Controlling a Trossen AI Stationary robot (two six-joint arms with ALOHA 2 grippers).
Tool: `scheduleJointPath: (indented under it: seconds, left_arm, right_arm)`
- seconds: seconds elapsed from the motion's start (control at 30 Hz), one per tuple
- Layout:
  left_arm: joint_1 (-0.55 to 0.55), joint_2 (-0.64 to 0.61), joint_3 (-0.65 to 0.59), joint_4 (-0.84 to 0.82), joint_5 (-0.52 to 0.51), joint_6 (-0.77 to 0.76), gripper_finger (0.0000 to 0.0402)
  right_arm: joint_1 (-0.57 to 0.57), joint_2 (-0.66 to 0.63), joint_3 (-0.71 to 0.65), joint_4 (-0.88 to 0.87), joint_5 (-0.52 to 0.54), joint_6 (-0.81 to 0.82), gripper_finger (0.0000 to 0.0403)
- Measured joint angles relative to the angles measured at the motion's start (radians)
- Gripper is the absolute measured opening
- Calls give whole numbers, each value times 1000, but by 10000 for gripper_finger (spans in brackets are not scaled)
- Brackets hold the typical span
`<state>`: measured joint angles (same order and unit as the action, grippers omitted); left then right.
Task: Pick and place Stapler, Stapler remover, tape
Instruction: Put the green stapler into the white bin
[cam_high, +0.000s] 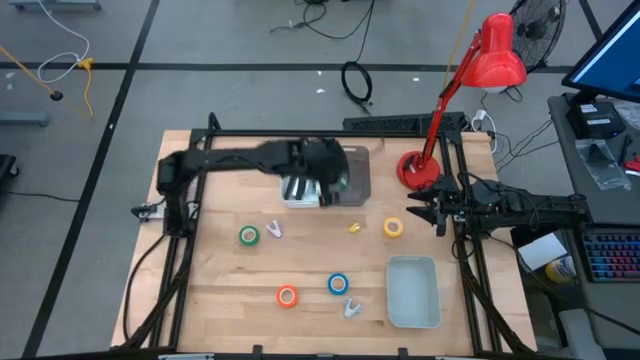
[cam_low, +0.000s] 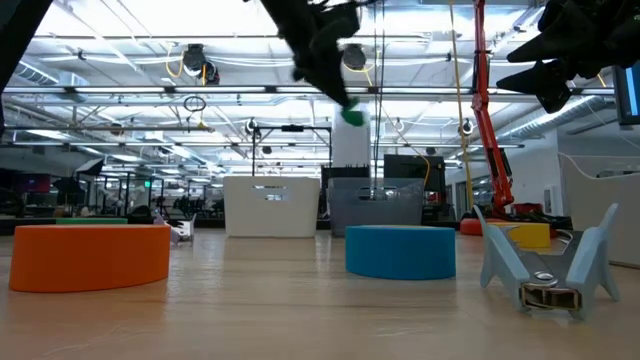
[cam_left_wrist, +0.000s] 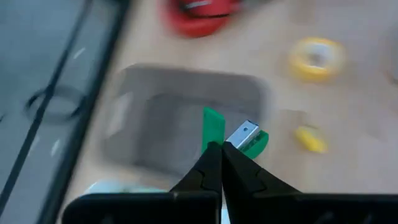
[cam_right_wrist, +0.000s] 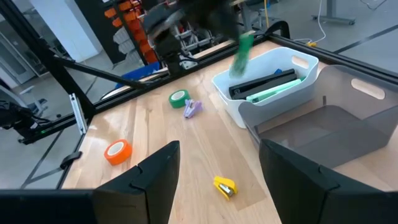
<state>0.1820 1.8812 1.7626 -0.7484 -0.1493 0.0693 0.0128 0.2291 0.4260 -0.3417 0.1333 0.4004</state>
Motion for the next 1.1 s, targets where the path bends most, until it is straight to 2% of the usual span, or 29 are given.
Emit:
scheduleJointPath:
  seconds: [0.13, 0.23, 0.3, 0.57, 0.73, 0.83, 0.97, 1.1]
  left_arm:
    - [78, -34, 0, -115, -127, -133, 0]
    - [135, -38, 0, -223, -177, -212, 0]
    - [174, -37, -9, -276, -193, -250, 0]
    - [281, -36, -130, -285, -191, -473, 0]
    - [270, -35, -169, -230, -176, -570, 0]
    - [237, -35, -169, -202, -235, -588, 0]
    - [198, -35, -169, -204, -332, -522, 0]
    - [181, -8, -169, -210, -360, -488, 0]
  right_arm:
    - [0, 0, 0, 1, 0, 1, 212]
    - [0, 0, 0, 0, 0, 2, 212]
    - [0, 0, 0, 0, 0, 3, 212]
    - [0, 0, 0, 0, 3, 3, 212]
    - [0, 0, 0, 0, 54, 0, 212]
    - [0, 0, 0, 0, 56, 0, 212]
    - [0, 0, 0, 0, 53, -1, 212]
    - [0, 0, 0, 0, 53, -4, 212]
